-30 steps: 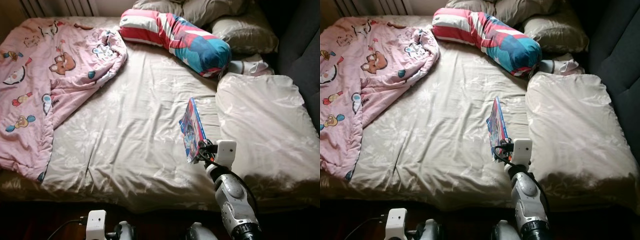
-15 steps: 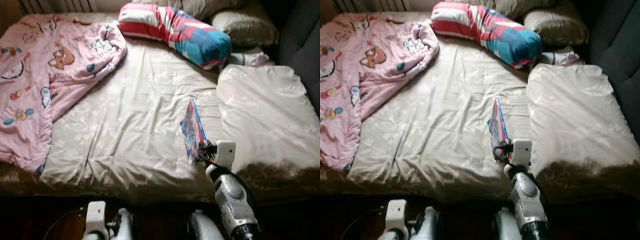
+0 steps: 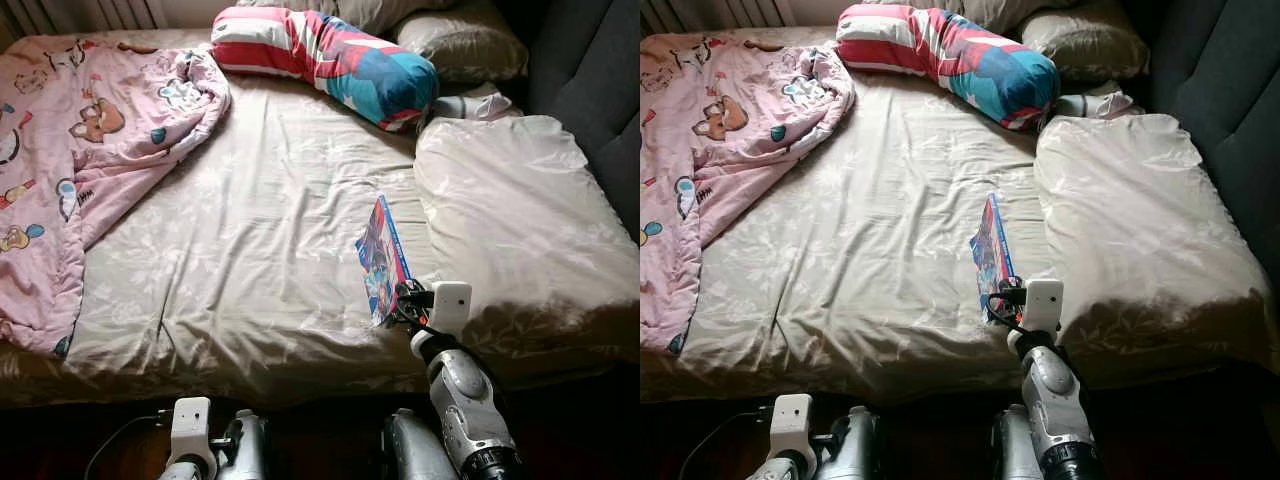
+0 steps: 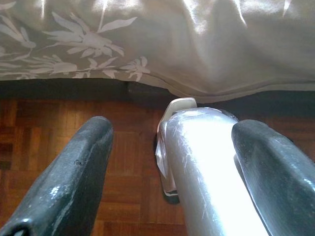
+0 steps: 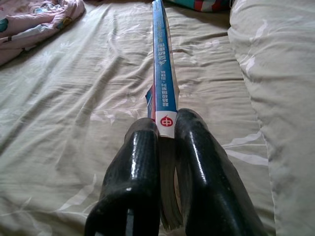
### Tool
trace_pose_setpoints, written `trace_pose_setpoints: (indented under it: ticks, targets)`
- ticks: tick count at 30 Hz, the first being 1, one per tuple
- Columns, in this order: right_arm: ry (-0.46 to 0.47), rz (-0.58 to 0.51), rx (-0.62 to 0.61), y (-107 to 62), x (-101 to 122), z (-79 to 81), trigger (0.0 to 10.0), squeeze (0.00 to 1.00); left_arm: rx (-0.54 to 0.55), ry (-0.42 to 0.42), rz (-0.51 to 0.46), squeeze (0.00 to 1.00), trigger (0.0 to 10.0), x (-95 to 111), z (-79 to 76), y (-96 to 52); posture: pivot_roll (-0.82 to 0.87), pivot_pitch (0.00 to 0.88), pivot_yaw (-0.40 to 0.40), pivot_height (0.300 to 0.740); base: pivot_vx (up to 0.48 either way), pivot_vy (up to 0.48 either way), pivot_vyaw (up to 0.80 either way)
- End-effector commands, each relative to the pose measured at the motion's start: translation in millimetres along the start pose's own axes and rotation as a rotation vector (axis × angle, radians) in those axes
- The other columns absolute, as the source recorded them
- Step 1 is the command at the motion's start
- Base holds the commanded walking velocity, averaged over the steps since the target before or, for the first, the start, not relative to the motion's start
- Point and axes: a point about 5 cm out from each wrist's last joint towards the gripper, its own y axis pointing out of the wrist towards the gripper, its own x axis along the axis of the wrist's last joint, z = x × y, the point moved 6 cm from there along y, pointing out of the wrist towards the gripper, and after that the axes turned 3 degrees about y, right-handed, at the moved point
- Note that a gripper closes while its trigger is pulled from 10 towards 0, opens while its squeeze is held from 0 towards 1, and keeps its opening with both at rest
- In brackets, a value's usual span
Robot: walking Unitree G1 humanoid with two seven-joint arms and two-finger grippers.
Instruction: Clean up the room
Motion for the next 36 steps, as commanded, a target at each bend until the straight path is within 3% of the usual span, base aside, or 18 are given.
trace_pose_setpoints:
  ticks: [1, 10, 14, 36]
  targets:
    - [0.006, -0.052, 0.027, 1.8, 11.7, 6.7, 10.0, 0.0, 0.005, -0.018, 0.1, 0.0, 10.0, -32.8, 0.6, -10.5, -0.01, 0.214, 0.009, 0.637, 0.0, 0.0, 0.0]
    - [-0.026, -0.053, 0.044, 0.8, 11.8, 8.4, 10.0, 0.0, 0.008, -0.018, 0.102, 0.0, 10.0, -32.0, 3.2, -10.2, -0.01, 0.217, 0.01, 0.637, 0.0, 0.0, 0.0]
    - [-0.026, -0.052, 0.05, 1.2, 10.5, 9.3, 10.0, 0.0, 0.008, -0.02, 0.1, 0.0, 10.0, -30.9, 3.0, -9.6, -0.01, 0.219, 0.01, 0.637, 0.0, 0.0, 0.8]
    - [0.004, -0.05, 0.012, 1.0, 8.4, 3.1, 10.0, 0.0, 0.001, -0.023, 0.099, 0.0, 10.0, -30.0, 2.8, -9.2, -0.01, 0.225, 0.013, 0.637, 0.0, 0.0, 0.0]
